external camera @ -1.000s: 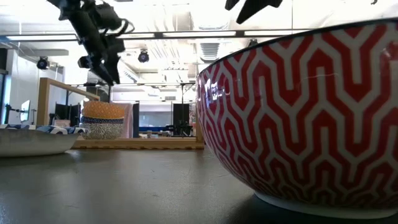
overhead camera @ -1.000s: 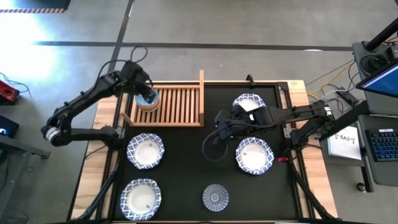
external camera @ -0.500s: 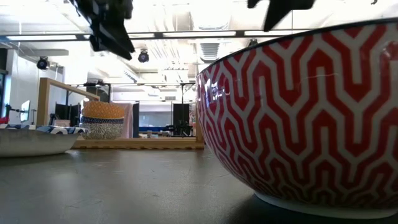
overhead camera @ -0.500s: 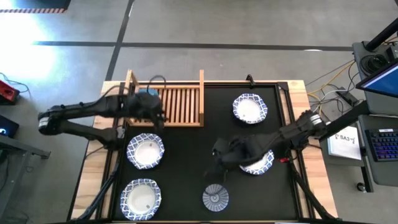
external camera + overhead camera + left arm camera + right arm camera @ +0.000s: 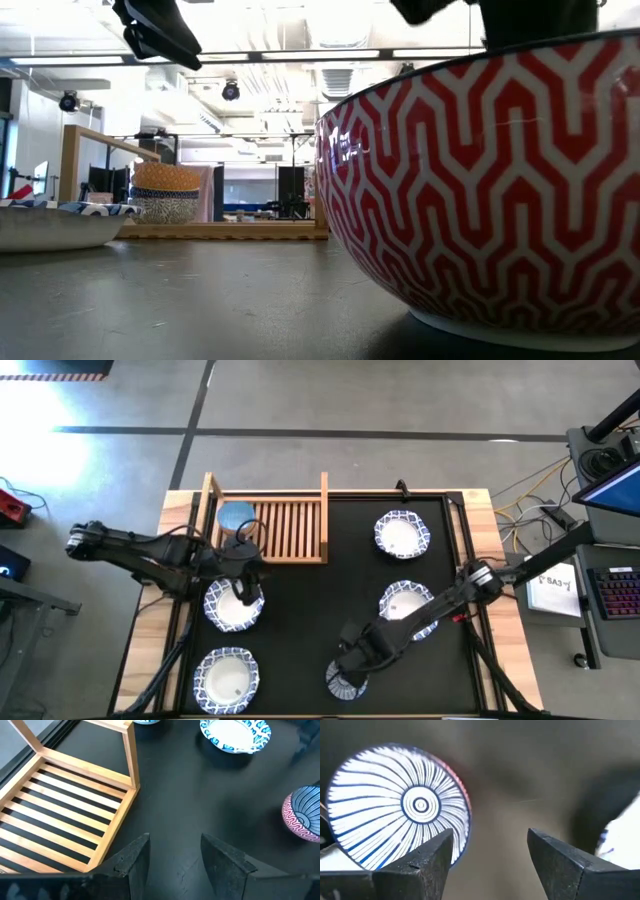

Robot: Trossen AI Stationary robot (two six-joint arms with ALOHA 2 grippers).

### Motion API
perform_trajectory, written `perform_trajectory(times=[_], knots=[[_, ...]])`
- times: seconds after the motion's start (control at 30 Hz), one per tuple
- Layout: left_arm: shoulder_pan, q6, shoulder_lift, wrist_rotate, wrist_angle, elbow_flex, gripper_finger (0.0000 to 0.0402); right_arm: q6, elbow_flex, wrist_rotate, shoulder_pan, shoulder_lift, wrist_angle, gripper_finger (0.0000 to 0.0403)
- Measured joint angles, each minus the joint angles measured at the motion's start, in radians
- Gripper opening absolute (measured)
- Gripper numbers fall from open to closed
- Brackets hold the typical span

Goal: Place and stack bowls onto a shelf
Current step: Stack the patterned blue bowl on top of the patterned light blue bowl on the shelf

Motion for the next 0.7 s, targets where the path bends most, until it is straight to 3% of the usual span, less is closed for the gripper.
perform_trajectory(times=[0.17, 0.7], knots=[[-0.006, -0.011, 0.000, -0.002, 0.001, 0.000, 0.0157, -0.024, 0.000, -0.047, 0.005, 0.041, 0.052, 0.0242], [-0.006, -0.008, 0.006, -0.002, 0.018, 0.000, 0.0157, -0.124, 0.000, -0.039, 0.005, 0.123, 0.124, 0.0217]])
